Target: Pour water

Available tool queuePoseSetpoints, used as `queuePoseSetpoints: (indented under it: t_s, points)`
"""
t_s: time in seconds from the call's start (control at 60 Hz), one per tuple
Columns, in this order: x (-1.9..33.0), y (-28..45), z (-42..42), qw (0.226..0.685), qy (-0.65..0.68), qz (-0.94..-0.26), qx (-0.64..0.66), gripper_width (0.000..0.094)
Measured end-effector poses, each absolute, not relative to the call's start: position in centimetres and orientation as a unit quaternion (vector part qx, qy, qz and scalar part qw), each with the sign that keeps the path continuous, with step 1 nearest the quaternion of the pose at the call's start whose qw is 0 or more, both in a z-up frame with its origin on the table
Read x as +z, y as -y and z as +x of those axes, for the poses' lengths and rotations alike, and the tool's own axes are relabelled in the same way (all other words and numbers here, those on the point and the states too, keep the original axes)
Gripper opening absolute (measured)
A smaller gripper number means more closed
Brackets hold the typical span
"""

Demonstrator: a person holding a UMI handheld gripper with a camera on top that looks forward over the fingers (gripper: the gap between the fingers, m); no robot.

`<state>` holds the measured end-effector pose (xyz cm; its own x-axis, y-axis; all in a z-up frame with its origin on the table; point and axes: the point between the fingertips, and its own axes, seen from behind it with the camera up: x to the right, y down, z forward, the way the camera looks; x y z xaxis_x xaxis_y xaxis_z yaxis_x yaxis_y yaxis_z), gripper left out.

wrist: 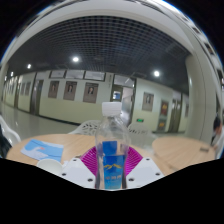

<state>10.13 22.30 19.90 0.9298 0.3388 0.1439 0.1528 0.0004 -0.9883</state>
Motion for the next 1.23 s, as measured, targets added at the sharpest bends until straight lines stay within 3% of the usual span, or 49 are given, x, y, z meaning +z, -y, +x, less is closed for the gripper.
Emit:
queuePoseSetpoints:
  t_s: [0.083,0.25,0.467,0.617,0.7,0.883,1.233]
  points:
    - [15.6,-24.0,9.3,0.661,0.154,-0.727,0.104,0.0291]
    - [11.2,-23.0,8.7,0.637,0.159,-0.740,0.143,0.0290]
    - [10.5,-23.6,7.7,0.647,0.171,-0.729,0.145,0.0303]
    - [9.5,-24.0,7.8,0.631,0.178,-0.741,0.147,0.0539]
    - [9.4,-23.0,8.2,0.607,0.180,-0.760,0.147,0.0866]
    - [10.5,-17.2,11.0,0.603,0.171,-0.767,0.138,0.0845]
    - [12.4,0.9,10.1,0.590,0.198,-0.753,0.213,0.0846]
